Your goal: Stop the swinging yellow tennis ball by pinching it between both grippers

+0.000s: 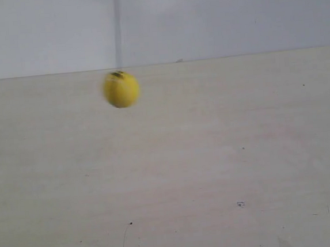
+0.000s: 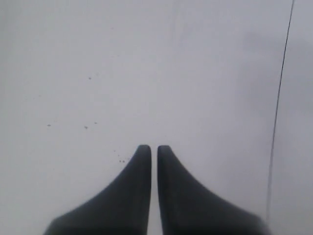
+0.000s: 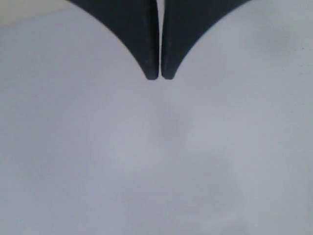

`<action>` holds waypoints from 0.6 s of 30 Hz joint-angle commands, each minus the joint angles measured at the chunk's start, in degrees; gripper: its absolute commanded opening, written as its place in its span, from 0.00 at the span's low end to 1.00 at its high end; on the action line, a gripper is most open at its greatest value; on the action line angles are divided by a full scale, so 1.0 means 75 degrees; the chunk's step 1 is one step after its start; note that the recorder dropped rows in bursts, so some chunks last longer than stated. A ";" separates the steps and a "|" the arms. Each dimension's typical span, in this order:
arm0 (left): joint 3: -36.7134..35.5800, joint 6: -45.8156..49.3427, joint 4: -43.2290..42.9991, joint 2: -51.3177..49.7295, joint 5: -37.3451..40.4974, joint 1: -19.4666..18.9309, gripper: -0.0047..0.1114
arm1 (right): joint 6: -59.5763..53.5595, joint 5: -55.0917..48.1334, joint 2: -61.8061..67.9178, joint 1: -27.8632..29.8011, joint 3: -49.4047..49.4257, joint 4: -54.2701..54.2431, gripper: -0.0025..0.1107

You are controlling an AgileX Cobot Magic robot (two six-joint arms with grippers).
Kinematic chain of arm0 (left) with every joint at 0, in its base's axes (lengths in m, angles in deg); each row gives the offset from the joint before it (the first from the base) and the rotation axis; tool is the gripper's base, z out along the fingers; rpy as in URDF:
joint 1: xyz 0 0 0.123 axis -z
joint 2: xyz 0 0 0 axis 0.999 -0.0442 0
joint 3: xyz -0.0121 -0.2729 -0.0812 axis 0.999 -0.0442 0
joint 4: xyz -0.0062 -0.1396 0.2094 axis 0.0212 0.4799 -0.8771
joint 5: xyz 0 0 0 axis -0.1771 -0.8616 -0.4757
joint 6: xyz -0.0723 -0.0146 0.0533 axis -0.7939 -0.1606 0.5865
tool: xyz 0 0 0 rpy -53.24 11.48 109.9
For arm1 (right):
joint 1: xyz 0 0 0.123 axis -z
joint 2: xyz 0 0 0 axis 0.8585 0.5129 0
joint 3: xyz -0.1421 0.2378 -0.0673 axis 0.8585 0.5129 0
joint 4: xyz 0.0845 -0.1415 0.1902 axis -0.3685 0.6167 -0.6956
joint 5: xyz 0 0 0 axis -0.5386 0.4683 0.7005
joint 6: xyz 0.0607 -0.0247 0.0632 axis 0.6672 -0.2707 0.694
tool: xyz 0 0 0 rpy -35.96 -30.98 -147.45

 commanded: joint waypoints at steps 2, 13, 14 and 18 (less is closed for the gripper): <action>0.1003 -0.0310 -0.0439 -0.1668 -0.0472 0.0047 0.08 | 0.0769 0.0166 0.0212 0.0024 -0.0947 0.1374 0.02; 0.3852 -0.2282 -0.3670 -0.6594 -0.0824 0.0047 0.08 | 0.0478 -0.0311 0.3413 0.0024 -0.2358 0.2286 0.02; 0.4054 -0.2461 -0.4027 -0.7030 -0.0980 0.0047 0.08 | 0.0464 -0.0326 0.3779 0.0024 -0.2390 0.2432 0.02; 0.4563 -0.2549 -0.4554 -0.8379 -0.1602 0.0047 0.08 | 0.0299 -0.0326 0.4965 0.0024 -0.2405 0.3028 0.02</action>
